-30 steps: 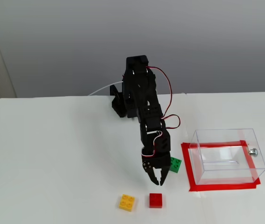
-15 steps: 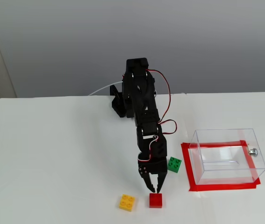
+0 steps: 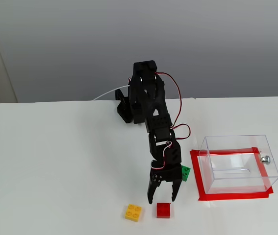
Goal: Pick the red lego brick and place it into the transparent box
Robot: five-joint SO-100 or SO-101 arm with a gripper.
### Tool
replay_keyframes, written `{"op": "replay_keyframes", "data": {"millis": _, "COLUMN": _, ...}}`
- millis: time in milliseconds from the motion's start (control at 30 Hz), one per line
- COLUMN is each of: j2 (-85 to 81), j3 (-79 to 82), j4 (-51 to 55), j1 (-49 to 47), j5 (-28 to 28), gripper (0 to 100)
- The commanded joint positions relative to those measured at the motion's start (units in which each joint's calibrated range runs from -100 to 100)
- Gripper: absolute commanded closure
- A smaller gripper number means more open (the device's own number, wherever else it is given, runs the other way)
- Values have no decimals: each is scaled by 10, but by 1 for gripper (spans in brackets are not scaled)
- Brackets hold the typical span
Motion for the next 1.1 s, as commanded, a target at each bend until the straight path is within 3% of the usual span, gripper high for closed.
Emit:
{"op": "replay_keyframes", "data": {"millis": 0, "j2": -3, "j3": -21, "j4": -17, "j1": -4, "j5": 6, "gripper": 72}}
{"op": "replay_keyframes", "data": {"millis": 1067, "j2": 136, "j3": -109, "j4": -24, "j1": -8, "j5": 6, "gripper": 72}}
